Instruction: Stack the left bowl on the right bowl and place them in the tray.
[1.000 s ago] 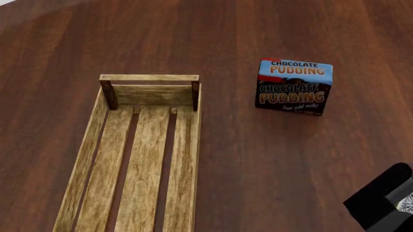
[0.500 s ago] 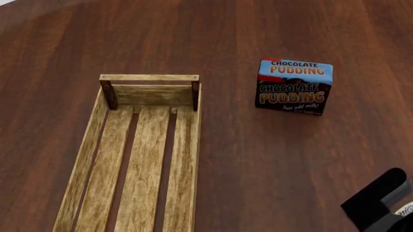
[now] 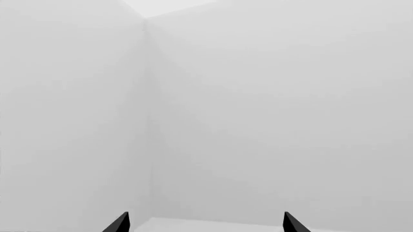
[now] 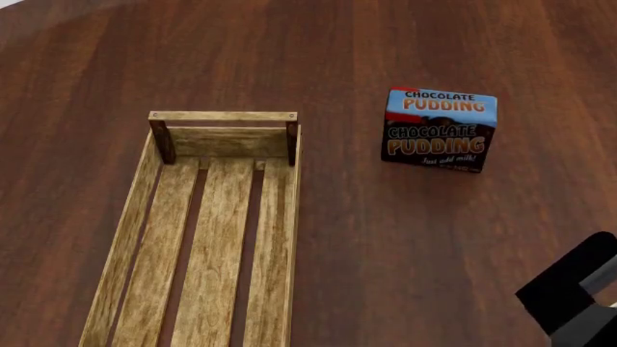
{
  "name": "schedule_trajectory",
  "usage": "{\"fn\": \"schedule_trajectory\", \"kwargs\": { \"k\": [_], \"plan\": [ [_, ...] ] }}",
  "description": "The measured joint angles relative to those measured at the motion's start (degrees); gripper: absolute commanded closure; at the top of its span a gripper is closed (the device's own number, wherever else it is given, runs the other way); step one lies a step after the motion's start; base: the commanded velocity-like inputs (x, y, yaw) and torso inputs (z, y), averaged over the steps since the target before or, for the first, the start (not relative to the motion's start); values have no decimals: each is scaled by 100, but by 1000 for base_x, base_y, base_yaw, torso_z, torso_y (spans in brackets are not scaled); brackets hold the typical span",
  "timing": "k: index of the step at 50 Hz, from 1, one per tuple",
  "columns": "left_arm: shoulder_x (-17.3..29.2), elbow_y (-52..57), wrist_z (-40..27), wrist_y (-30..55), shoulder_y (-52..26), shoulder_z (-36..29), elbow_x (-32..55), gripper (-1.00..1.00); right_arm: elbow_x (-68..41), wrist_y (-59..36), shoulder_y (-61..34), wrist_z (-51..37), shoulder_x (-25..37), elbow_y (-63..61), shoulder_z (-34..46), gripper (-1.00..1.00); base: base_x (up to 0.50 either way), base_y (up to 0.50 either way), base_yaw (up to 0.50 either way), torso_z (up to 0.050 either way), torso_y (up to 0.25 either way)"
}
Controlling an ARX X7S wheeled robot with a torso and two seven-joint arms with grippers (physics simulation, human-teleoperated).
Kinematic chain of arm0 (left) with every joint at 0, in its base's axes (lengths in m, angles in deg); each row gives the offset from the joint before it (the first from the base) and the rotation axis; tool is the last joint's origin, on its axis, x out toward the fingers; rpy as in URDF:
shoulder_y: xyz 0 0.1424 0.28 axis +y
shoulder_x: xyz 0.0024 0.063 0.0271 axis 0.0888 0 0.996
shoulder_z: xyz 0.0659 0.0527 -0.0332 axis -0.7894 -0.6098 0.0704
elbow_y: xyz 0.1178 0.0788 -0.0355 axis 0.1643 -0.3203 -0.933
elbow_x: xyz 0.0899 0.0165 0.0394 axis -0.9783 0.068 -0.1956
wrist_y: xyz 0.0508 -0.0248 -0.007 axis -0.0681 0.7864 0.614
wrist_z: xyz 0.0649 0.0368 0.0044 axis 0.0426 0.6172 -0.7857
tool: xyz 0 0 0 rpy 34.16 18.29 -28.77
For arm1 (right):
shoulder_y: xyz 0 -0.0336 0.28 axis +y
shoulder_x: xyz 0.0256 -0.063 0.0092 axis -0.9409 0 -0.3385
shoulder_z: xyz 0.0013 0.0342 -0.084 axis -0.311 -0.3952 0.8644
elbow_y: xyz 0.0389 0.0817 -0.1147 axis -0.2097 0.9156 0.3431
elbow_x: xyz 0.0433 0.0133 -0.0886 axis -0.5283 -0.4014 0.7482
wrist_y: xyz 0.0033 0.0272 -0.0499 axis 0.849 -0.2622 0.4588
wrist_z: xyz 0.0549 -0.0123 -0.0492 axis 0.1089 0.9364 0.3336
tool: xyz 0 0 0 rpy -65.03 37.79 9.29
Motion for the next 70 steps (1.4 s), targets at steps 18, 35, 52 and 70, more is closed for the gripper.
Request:
{"fn": "schedule_trajectory", "kwargs": {
  "k": [18, 35, 52, 70],
  "plan": [
    [168, 1, -84, -227, 168, -24, -87, -100, 252, 133, 178, 310, -174, 199, 92, -100, 0, 0, 0, 0, 0],
    [102, 36, -45, 0, 79, 102, 66, -100, 468, 398, 660, 565, -465, 770, 263, -100, 0, 0, 0, 0, 0],
    [96, 56, -66, 65, 100, 144, 98, -100, 666, 598, 984, 801, -752, 1271, 374, 100, 0, 0, 0, 0, 0],
    [126, 35, -94, -82, 223, 121, -16, -100, 22, 466, 844, 235, -373, 633, 256, 100, 0, 0, 0, 0, 0]
  ]
}}
